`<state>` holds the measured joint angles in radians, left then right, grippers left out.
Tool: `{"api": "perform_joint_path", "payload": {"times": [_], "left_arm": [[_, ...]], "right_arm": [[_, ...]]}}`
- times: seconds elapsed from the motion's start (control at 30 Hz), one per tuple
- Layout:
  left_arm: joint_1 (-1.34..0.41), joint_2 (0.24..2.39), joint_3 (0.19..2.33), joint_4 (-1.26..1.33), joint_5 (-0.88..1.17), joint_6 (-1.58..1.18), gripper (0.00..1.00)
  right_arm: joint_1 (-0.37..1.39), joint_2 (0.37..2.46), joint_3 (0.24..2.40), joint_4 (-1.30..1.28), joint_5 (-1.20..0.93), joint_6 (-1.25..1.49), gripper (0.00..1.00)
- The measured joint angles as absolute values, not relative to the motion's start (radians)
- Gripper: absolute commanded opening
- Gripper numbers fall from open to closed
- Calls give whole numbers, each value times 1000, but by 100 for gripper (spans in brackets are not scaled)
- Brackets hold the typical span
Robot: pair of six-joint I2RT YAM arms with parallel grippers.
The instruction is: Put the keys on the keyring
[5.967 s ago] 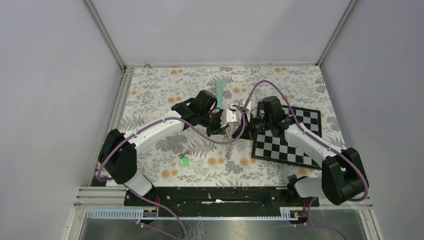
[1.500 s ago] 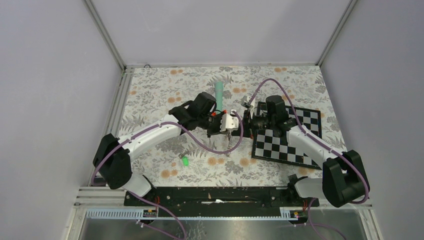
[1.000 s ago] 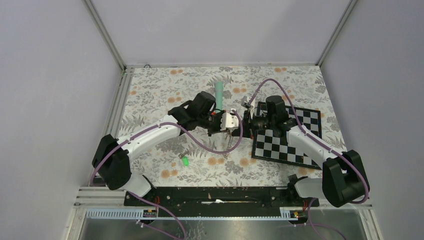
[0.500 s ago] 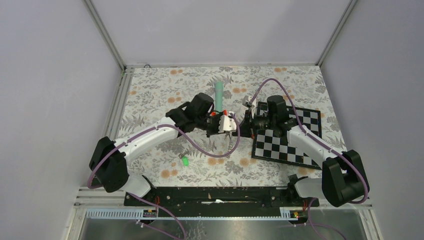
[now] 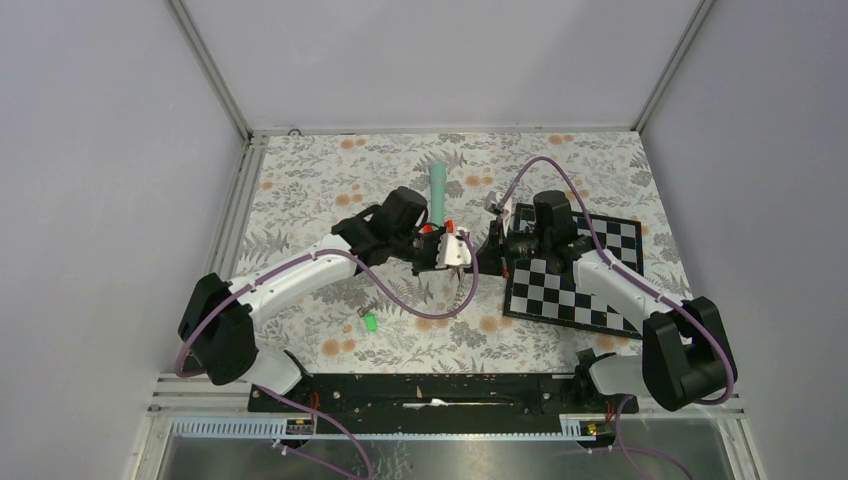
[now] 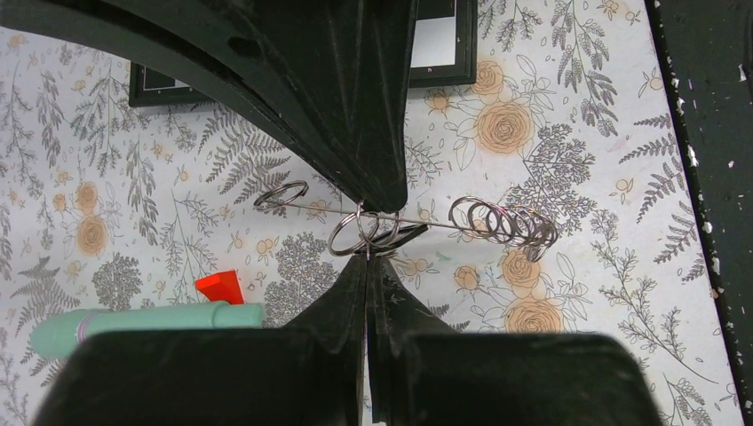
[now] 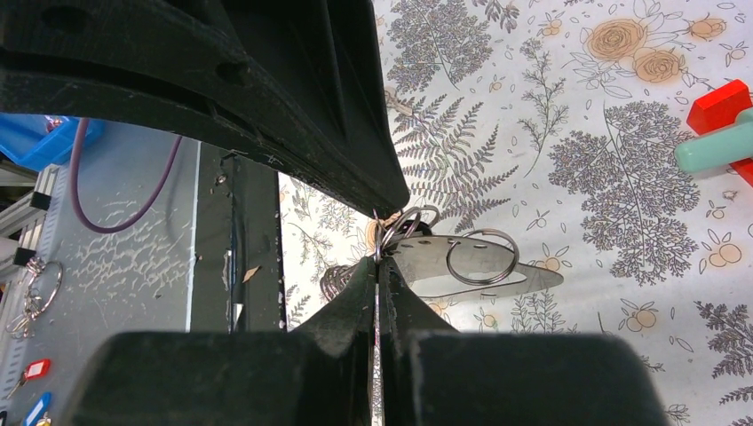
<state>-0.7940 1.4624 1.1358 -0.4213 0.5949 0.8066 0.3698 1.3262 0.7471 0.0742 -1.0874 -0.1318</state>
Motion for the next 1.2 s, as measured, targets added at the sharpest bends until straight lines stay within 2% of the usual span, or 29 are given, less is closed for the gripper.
{"api": "perform_joint_path", "payload": {"times": [1.2], "left_arm": [[-793,1451,1115,-424,606,895,0]], "right_arm": [[352,1360,741,148,-1125,-26,0]]}}
